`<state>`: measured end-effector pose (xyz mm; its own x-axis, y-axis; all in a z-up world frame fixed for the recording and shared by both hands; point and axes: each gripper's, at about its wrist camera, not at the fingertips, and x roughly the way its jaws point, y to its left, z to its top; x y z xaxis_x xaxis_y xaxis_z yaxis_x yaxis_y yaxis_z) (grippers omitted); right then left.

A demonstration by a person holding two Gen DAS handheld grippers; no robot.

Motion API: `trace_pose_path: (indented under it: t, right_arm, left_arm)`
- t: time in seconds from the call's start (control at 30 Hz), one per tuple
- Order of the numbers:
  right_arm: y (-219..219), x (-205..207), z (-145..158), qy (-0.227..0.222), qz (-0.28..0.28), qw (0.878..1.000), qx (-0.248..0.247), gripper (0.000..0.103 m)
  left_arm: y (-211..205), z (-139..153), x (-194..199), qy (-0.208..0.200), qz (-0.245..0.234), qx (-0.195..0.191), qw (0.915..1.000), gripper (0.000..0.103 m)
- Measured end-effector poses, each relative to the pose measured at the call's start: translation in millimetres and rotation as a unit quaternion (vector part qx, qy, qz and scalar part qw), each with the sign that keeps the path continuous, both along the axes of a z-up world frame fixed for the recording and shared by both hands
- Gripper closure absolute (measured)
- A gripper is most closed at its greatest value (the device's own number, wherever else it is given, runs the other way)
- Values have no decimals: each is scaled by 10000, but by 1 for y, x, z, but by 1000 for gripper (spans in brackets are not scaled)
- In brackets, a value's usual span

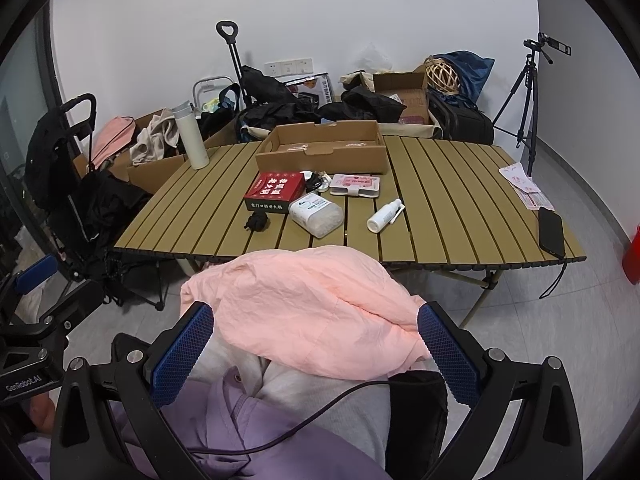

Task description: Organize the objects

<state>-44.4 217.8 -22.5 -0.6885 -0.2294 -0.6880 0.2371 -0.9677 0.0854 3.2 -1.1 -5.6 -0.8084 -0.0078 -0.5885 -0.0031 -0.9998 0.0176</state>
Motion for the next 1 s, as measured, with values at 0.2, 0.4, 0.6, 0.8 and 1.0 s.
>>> trace_pose_path:
  t: [0.2,0.4,0.6,0.8,1.0]
  right_arm:
    - [0,0,0,0,0,10000,4,0]
    - [1,1,0,8,-3,10000,-3,0]
    - [2,1,0,-6,-3,10000,0,0]
    - [6,-3,-1,12,-42,10000,16,0]
    - [19,-29,1,612,-75,9981,-47,0]
  left_arm:
    - [0,-1,0,-4,-2,-1,10000,0]
    - [0,-2,0,-12,-4,2,10000,0]
    - [1,-3,0,-20,-4,-2,10000,0]
    - [-3,-7,-6,-81,2,39,10000,0]
    - [-25,-15,-49,-188,127,261,9994,0]
